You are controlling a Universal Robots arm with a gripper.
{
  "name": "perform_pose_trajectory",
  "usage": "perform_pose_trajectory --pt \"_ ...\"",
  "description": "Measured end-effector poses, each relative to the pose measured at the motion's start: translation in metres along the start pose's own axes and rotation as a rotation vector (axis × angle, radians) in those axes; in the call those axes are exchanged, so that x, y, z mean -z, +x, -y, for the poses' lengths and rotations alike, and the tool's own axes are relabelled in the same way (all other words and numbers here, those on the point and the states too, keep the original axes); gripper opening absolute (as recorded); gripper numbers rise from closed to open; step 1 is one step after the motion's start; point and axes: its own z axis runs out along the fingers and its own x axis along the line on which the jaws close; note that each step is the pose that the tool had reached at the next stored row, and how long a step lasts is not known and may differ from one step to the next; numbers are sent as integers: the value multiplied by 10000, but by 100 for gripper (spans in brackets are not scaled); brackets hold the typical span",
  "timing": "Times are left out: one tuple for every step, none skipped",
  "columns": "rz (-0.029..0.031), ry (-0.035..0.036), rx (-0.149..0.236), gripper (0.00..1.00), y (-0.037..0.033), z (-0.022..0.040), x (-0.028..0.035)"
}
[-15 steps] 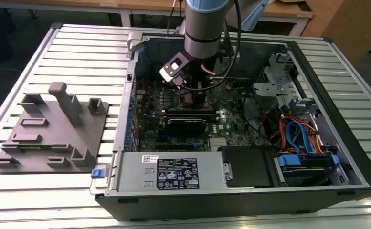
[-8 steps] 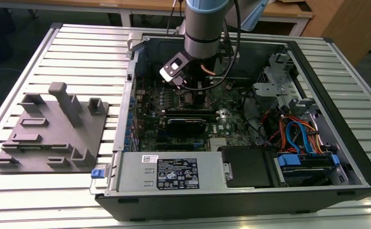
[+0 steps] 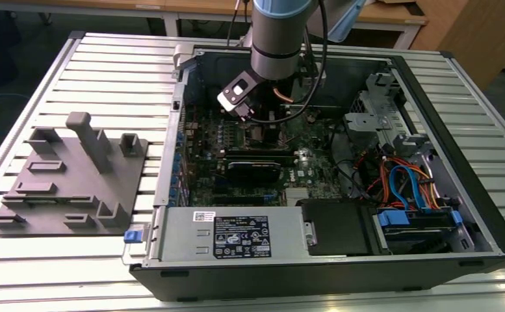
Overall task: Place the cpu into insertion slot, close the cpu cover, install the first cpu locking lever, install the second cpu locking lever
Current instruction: 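Place the cpu into insertion slot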
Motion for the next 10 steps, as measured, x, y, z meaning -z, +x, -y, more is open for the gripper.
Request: perform_pose_trajectory --pt "-1 -1 0 61 0 0 0" --pt "0 0 0 68 0 0 0" --pt "-2 -1 1 68 1 0 -1" --pt "0 0 0 75 1 0 0" --pt "1 0 0 75 1 0 1" --pt "3 1 0 75 1 0 5" --pt "0 0 0 75 1 0 9" --pt "-3 0 0 75 1 0 14" --pt "-6 0 -1 75 1 0 19" --pt "-9 0 -1 75 2 -1 19"
